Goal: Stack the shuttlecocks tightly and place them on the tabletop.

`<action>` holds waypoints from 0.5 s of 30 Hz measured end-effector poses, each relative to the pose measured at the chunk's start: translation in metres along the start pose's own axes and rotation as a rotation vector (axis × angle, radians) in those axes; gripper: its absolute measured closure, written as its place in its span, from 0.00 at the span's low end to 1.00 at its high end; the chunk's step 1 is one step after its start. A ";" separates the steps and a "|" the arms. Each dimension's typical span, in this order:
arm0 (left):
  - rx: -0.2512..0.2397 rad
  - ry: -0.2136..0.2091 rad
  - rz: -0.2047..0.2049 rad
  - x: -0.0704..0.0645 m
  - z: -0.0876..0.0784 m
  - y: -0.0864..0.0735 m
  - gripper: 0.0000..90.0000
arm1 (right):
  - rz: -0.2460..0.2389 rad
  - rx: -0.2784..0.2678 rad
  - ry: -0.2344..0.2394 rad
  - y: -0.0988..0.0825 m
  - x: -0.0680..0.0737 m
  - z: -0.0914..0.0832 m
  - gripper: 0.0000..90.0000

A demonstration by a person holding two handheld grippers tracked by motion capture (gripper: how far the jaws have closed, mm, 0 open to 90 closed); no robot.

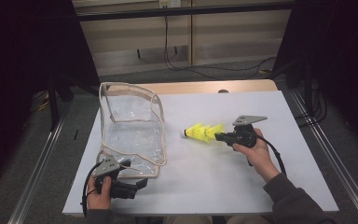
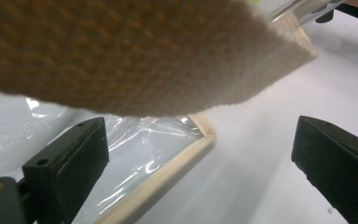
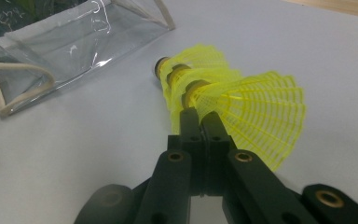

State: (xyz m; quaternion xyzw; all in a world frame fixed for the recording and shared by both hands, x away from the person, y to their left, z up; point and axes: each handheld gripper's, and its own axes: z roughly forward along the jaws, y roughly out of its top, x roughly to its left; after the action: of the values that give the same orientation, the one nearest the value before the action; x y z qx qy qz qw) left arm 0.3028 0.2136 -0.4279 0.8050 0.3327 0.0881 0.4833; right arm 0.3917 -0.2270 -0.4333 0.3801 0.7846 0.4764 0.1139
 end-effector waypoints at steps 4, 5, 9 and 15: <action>0.000 -0.001 0.001 0.000 0.000 0.000 0.04 | -0.004 0.011 0.000 -0.001 0.001 0.003 1.00; 0.002 -0.002 0.002 0.000 0.000 0.000 0.04 | -0.004 0.014 -0.001 -0.002 0.002 0.004 1.00; -0.001 -0.004 0.001 0.000 0.000 0.000 0.04 | -0.006 0.020 -0.004 -0.002 0.001 0.005 1.00; 0.000 -0.003 0.001 0.000 0.000 0.000 0.04 | -0.007 0.027 -0.006 -0.003 0.002 0.008 1.00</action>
State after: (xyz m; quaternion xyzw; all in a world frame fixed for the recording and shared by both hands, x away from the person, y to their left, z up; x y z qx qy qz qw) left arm 0.3029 0.2140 -0.4280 0.8052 0.3314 0.0871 0.4840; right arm 0.3934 -0.2215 -0.4396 0.3802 0.7919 0.4643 0.1128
